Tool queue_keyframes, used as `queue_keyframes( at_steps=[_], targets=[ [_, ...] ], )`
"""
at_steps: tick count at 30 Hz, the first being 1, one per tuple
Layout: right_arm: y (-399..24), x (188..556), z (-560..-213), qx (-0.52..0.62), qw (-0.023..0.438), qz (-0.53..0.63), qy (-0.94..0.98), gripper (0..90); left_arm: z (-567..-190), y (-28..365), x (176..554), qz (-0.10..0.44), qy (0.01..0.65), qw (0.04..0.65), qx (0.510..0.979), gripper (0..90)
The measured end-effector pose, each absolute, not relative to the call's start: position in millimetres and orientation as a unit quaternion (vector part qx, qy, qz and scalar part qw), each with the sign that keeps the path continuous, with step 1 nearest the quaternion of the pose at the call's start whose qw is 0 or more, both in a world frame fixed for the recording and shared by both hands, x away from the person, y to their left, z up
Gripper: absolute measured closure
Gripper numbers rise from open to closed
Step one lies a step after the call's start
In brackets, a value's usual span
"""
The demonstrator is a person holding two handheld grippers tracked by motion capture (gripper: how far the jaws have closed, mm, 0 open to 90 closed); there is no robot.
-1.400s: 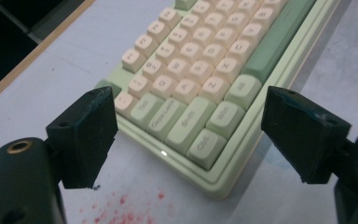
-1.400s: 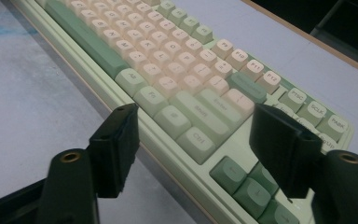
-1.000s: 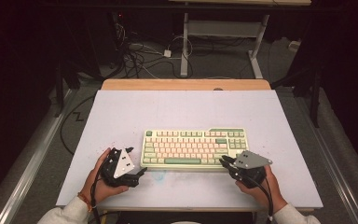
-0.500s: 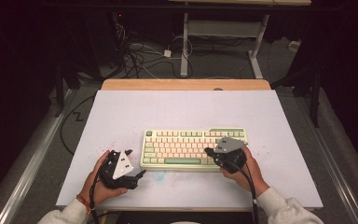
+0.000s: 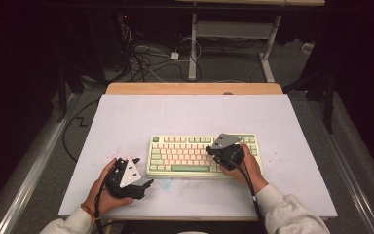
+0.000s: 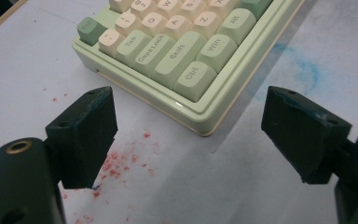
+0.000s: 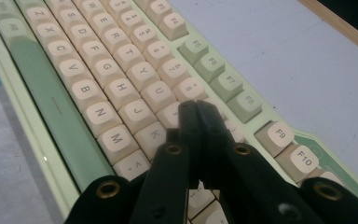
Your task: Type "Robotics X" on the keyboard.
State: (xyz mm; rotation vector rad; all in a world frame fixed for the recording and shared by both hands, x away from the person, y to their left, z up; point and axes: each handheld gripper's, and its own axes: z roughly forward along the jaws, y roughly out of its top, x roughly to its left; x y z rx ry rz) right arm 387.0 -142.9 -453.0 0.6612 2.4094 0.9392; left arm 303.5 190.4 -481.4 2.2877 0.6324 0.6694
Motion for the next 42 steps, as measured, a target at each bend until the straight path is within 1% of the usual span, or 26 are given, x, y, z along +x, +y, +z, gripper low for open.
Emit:
queue_keyframes(
  at_steps=[9, 15, 33, 42],
  targets=[
    [-140.8, 392.2, -457.0, 0.247, 0.239, 0.329, 0.88, 89.9, -482.2, 188.8, 305.0, 0.253, 0.239, 0.326, 0.879, 17.4],
    [-139.3, 393.1, -458.8, 0.249, 0.23, 0.319, 0.885, 90.0, -482.1, 188.4, 304.9, 0.256, 0.235, 0.324, 0.88, 17.4],
    [-151.5, 383.3, -443.2, 0.246, 0.238, 0.371, 0.863, 89.9, -481.3, 189.6, 304.6, 0.258, 0.236, 0.323, 0.88, 17.4],
    [-156.1, 376.1, -439.3, 0.243, 0.237, 0.384, 0.859, 86.9, -480.5, 190.7, 304.4, 0.258, 0.238, 0.323, 0.879, 17.5]
  ],
)
